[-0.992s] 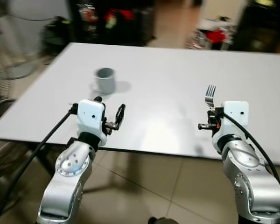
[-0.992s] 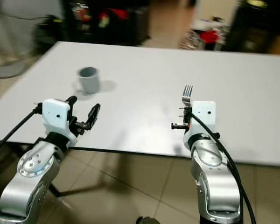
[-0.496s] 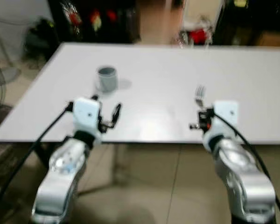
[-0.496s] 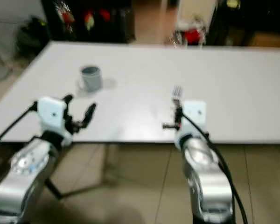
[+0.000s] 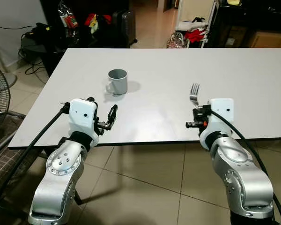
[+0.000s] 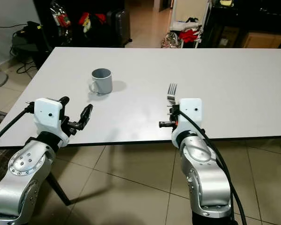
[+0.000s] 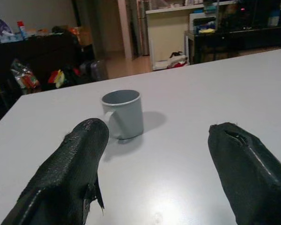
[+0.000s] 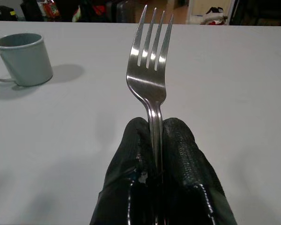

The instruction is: Setting the table

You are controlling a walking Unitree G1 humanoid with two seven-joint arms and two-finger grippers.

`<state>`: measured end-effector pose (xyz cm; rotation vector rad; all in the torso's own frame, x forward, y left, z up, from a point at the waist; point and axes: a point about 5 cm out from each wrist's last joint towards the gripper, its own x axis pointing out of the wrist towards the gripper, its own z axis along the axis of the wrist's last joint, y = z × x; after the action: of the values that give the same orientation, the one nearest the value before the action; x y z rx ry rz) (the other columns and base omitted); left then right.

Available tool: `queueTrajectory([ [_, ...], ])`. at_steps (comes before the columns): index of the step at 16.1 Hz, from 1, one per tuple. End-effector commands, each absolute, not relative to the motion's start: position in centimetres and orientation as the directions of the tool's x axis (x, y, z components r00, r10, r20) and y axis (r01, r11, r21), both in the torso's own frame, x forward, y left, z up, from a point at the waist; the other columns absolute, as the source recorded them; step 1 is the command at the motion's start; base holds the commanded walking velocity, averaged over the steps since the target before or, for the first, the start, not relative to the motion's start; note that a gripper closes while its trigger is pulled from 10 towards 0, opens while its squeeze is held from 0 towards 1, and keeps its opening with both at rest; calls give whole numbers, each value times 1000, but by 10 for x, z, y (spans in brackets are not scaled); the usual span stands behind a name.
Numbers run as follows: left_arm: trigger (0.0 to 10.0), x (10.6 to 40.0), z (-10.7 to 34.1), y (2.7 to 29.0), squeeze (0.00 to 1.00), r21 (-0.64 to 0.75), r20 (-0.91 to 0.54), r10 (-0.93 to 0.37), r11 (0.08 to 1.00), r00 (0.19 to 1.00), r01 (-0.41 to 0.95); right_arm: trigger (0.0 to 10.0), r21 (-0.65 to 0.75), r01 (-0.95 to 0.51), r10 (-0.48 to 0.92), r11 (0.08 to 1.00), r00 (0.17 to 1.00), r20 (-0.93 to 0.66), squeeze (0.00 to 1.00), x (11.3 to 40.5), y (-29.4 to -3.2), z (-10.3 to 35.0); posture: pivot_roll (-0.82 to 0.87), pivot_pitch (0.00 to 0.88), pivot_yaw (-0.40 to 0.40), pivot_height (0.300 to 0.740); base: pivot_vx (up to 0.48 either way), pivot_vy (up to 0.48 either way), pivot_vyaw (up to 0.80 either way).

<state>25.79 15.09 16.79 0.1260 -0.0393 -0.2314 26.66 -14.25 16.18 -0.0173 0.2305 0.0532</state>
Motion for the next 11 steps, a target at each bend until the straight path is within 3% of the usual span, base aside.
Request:
queueTrajectory([
  [1,10000,259,171,148,0,131,33,-253,960,967,247,10000,-20,-56,50,998,973,-224,0,269,-144,163,-111,0,17,740,0,0,0],
  [3,10000,257,172,149,0,118,33,-260,960,965,255,10000,-23,-82,75,996,973,-216,0,270,-141,163,-101,0,20,740,0,0,0],
  [7,10000,247,167,153,0,101,-8,-295,950,956,294,10000,-60,-132,118,989,974,-194,0,269,-133,162,-84,0,47,740,195,0,762],
  [11,10000,244,167,152,0,109,-24,-319,941,947,320,10000,-24,-141,133,990,966,-223,0,272,-134,157,-68,0,39,740,259,0,0],
])
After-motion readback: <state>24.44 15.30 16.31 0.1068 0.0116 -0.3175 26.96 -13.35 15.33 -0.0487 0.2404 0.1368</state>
